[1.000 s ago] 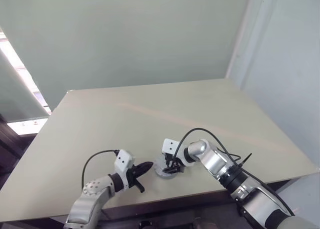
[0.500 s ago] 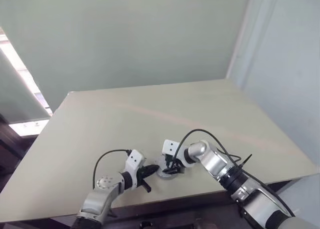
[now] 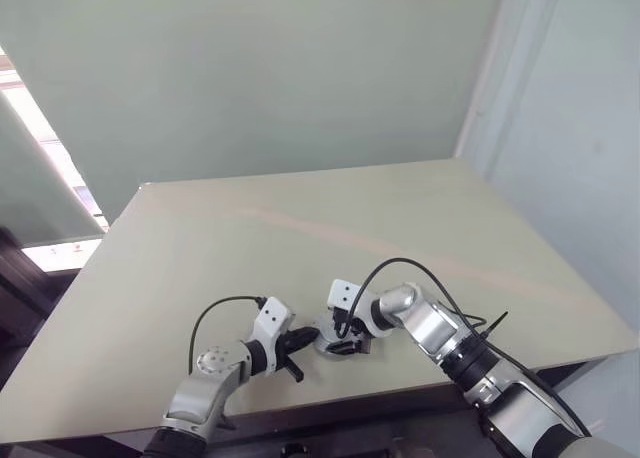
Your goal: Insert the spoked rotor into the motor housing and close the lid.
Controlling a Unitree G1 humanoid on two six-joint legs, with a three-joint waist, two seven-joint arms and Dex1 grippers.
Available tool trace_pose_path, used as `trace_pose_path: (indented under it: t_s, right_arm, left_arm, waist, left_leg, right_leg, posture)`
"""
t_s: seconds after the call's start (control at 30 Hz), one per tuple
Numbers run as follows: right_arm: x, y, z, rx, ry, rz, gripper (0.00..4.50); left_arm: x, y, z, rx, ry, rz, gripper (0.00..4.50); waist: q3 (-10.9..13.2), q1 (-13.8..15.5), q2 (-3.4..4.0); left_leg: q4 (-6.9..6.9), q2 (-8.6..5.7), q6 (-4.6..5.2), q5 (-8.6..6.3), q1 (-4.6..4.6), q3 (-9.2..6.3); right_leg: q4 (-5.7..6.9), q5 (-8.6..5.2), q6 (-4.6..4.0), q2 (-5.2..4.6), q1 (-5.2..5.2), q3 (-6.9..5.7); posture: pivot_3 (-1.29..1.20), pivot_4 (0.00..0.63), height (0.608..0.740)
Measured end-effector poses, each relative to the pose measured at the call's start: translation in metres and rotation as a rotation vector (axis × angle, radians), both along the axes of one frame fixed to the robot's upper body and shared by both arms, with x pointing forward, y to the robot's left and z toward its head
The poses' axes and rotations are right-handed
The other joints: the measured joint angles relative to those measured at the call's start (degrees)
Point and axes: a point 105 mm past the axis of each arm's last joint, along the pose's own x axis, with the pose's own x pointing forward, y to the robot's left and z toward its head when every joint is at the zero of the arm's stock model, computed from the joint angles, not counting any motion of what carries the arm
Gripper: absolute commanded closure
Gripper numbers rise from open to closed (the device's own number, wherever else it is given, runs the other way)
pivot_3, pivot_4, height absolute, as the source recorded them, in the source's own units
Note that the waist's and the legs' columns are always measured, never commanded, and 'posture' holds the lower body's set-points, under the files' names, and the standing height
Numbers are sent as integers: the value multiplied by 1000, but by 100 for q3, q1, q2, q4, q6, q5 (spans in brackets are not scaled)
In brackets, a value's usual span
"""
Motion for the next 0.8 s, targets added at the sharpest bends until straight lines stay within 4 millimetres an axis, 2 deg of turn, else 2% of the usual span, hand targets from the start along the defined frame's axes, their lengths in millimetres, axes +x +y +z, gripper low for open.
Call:
trace_pose_path:
  t_s: [0.23, 0.37, 0.6, 0.8]
  right_arm:
    - [5, -6, 9, 111, 148, -136, 30]
    - [15, -10, 19, 217, 223, -265, 30]
    - [48, -46, 39, 442, 434, -602, 30]
    - [48, -64, 31, 578, 705, -769, 30]
  left_arm:
    - [1, -1, 0, 9, -4, -12, 4500]
    - [2, -1, 0, 13, -6, -15, 4500]
    - [2, -3, 0, 11, -8, -24, 4500]
    - [3, -3, 0, 11, -7, -32, 4500]
  waist:
    - [1, 0, 0]
    - [2, 1, 2]
    - [3, 11, 4]
    - [7, 14, 12]
  left_leg:
    - [-5, -1, 0, 0, -3, -1]
    - [-4, -1, 0, 0, -3, -1]
    - [-6, -7, 1, 1, -10, -2]
    - [-7, -8, 3, 2, -11, 1]
  right_leg:
    - [-1, -1, 2, -1, -2, 0]
    - [0, -1, 1, -1, -2, -1]
    - [-3, 0, 2, -3, -3, 1]
    - [-3, -1, 1, -3, -3, 3]
  posture:
    - [0, 0, 740]
    - [0, 0, 740]
    - [0, 0, 740]
    - [0, 0, 740]
